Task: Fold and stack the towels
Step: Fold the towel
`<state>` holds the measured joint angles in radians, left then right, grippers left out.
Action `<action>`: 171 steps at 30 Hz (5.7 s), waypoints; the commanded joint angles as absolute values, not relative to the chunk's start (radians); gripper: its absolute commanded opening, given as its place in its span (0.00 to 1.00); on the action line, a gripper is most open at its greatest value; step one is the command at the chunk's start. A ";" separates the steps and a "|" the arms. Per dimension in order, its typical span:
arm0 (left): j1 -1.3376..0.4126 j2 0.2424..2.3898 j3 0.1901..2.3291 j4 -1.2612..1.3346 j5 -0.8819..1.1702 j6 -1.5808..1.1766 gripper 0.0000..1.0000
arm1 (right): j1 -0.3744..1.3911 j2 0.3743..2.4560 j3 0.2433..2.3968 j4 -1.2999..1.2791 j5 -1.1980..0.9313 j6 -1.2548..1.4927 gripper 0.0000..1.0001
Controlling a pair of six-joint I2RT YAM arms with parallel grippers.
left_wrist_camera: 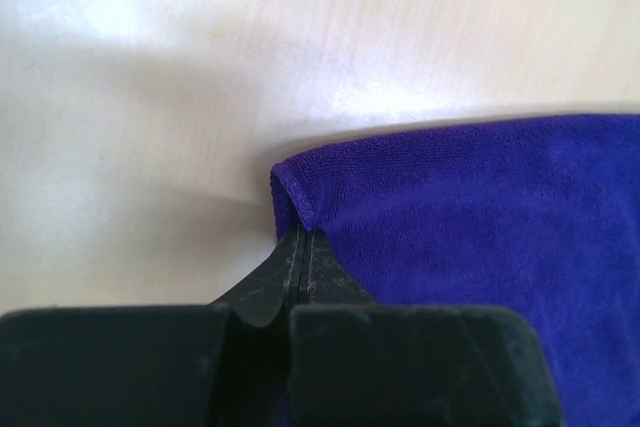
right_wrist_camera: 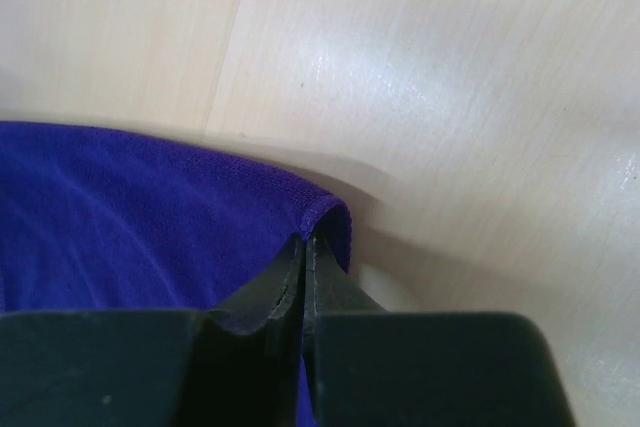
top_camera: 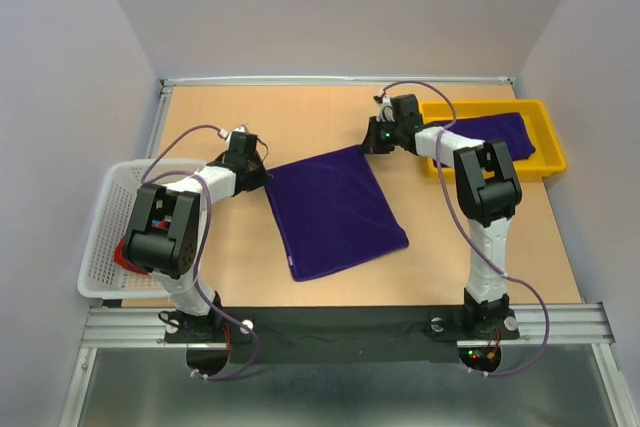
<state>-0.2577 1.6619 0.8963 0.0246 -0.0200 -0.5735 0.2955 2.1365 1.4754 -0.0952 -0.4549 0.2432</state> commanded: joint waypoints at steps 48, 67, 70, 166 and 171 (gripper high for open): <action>-0.239 1.710 1.127 -0.179 -0.061 -0.034 0.94 | 0.279 2.135 1.585 -0.140 -0.598 -0.233 0.66; -0.239 1.841 1.181 -0.190 -0.005 0.072 0.67 | 0.281 2.290 1.713 -0.164 -0.739 -0.284 0.69; -0.239 1.850 1.184 -0.195 0.026 0.074 0.66 | 0.281 2.307 1.718 -0.173 -0.756 -0.285 0.67; -0.382 1.821 1.221 -0.333 0.067 0.138 0.74 | 0.268 1.976 1.378 -0.330 -0.518 -0.314 0.01; -0.382 1.876 1.281 -0.348 0.058 0.205 0.74 | 0.268 1.979 1.373 -0.333 -0.531 -0.314 0.00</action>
